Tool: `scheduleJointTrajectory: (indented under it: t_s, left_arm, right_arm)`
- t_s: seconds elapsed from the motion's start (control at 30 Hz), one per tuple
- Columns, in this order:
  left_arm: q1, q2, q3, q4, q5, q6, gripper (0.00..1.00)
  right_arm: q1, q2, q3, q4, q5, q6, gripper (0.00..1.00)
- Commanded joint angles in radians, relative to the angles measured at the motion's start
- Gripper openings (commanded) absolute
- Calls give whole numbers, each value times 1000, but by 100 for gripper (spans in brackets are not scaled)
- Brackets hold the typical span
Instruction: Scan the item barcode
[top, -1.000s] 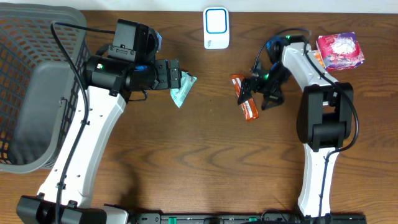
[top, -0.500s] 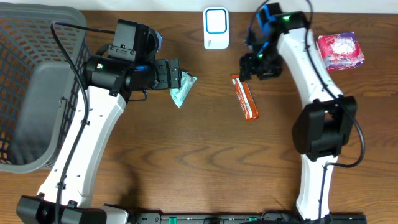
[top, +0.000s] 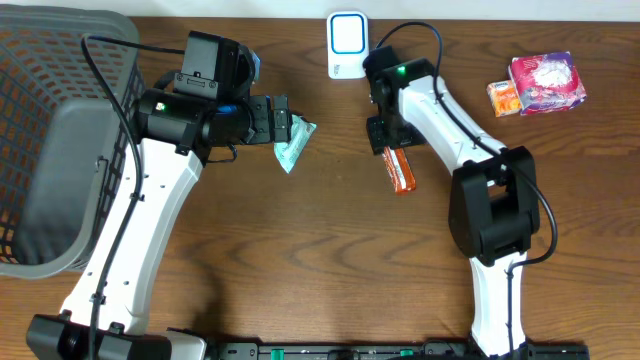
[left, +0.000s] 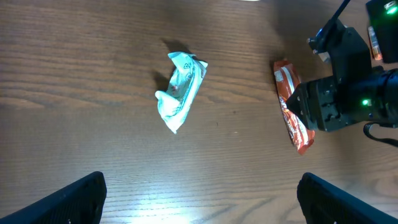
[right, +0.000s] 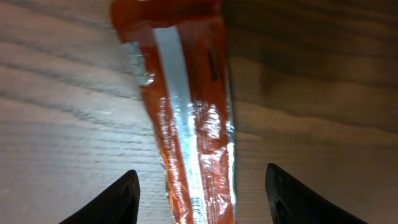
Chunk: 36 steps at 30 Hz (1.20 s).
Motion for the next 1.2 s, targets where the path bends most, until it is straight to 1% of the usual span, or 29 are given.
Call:
scheduleJointTrajectory:
  t_s: [0.0, 0.2, 0.3, 0.47, 0.53, 0.6, 0.67, 0.77, 0.8, 0.83, 0.93, 1.07, 1.1, 1.13, 1.17]
  left_arm:
    - [0, 4, 7, -2, -3, 5, 98]
    - [0, 4, 7, -2, -3, 5, 98]
    - [0, 4, 7, -2, -3, 5, 98]
    - [0, 4, 7, -2, -3, 5, 98]
    - [0, 4, 7, -2, -3, 5, 98]
    - [0, 4, 7, -2, -3, 5, 97]
    - [0, 4, 7, -2, -3, 5, 98]
    - [0, 4, 7, -2, -3, 6, 98]
    - [0, 4, 7, -2, -3, 5, 98]
    - [0, 4, 7, -2, -3, 6, 98]
    - [0, 4, 7, -2, -3, 5, 98]
    - [0, 4, 7, -2, -3, 6, 98]
    - [0, 4, 7, -2, -3, 5, 98]
    - [0, 4, 7, -2, -3, 5, 98]
    - [0, 4, 7, -2, -3, 5, 98]
  right_arm:
    - [49, -1, -2, 14, 155, 75, 60]
    - [113, 1, -43, 50, 268, 77, 60]
    - [153, 1, -118, 96, 403, 133, 57]
    - [184, 1, -209, 182, 481, 136, 54]
    - [195, 2, -250, 226, 523, 136, 50]
    - [195, 3, -274, 256, 529, 135, 49]
    - [192, 3, -297, 289, 528, 116, 45]
    - [185, 3, -326, 323, 528, 113, 25]
    - [184, 3, -333, 333, 526, 112, 24]
    - [184, 3, -339, 346, 513, 96, 24]
    - [182, 3, -356, 397, 455, 26, 28]
    - [169, 3, -367, 427, 449, 23, 32]
    - [166, 3, -367, 429, 449, 23, 31]
    - [161, 3, -367, 430, 448, 23, 27]
    - [154, 3, -367, 430, 436, 23, 18]
